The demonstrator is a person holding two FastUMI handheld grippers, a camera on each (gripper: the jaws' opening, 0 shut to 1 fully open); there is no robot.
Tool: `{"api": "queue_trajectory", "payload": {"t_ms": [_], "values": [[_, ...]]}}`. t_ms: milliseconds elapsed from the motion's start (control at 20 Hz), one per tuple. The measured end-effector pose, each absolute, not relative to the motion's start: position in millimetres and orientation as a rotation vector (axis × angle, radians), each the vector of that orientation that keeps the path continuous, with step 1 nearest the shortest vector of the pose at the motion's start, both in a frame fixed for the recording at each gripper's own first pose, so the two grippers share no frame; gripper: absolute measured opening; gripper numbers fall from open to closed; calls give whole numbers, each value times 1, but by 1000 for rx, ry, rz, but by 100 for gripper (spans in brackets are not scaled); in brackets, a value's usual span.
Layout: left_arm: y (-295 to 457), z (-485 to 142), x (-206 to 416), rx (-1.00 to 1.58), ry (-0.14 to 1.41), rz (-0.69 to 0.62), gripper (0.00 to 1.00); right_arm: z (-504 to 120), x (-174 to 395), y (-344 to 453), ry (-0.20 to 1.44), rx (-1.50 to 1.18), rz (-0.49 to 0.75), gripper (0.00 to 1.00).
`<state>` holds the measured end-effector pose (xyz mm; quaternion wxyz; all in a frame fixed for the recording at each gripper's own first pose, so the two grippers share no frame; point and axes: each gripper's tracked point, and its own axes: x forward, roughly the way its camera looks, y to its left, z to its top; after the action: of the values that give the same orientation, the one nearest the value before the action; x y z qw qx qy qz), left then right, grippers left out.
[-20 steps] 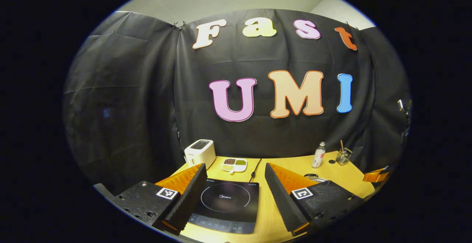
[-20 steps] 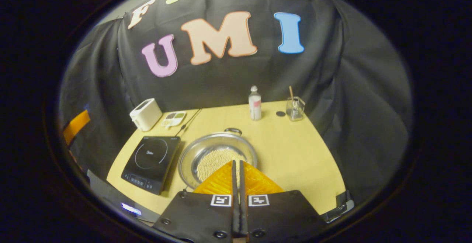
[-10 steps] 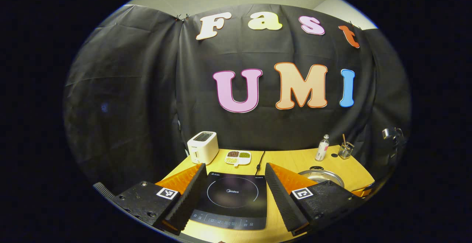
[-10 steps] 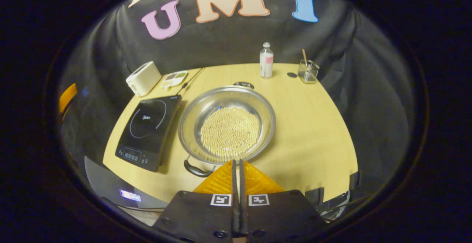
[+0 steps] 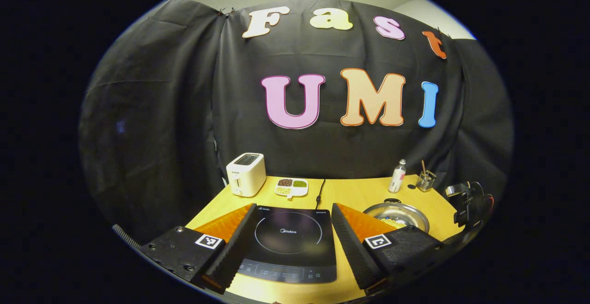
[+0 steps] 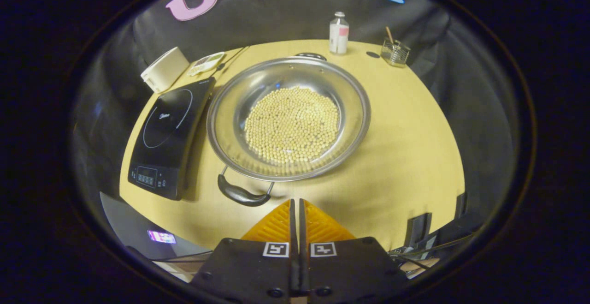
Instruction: First push the handle of the pot to place it horizontally, then grasp the pot with both hands and set it on the induction cooktop.
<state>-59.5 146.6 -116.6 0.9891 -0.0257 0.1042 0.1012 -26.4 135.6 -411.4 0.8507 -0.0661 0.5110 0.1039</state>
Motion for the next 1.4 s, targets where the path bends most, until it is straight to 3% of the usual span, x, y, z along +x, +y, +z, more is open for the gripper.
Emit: {"api": "queue_trajectory", "payload": {"t_ms": [350, 750, 1200, 1400], "values": [[186, -149, -72, -86, 259, 268, 94, -431, -22, 157, 1097, -179, 212, 3], [230, -165, -92, -111, 279, 393, 97, -433, -23, 214, 1112, -142, 289, 0], [232, -167, -101, -81, 288, 375, 94, -436, -5, 292, 1151, 113, 245, 3], [230, -157, -105, -49, 269, 362, 97, -437, 5, 313, 1122, 91, 222, 2]]}}
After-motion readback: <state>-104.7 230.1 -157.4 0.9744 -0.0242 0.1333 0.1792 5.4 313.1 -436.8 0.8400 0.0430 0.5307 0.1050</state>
